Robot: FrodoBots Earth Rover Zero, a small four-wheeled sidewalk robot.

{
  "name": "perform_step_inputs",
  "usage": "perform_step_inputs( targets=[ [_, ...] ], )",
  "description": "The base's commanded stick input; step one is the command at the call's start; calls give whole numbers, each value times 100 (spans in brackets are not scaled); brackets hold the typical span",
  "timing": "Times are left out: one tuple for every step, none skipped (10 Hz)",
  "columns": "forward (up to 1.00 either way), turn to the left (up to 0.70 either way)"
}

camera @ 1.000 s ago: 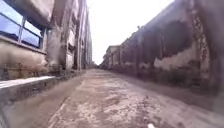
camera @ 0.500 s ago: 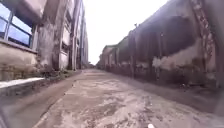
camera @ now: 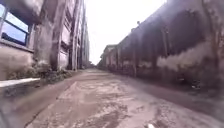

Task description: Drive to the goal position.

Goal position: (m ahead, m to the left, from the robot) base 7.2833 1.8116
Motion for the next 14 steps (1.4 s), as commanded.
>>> perform_step_inputs(
  targets=[
    [70,0],
    [70,0],
    [70,0],
    [70,0],
    [70,0],
    [70,0],
    [70,0],
    [70,0],
    [70,0],
    [70,0],
    [70,0],
    [70,0],
    [70,0],
    [70,0]
  ],
)
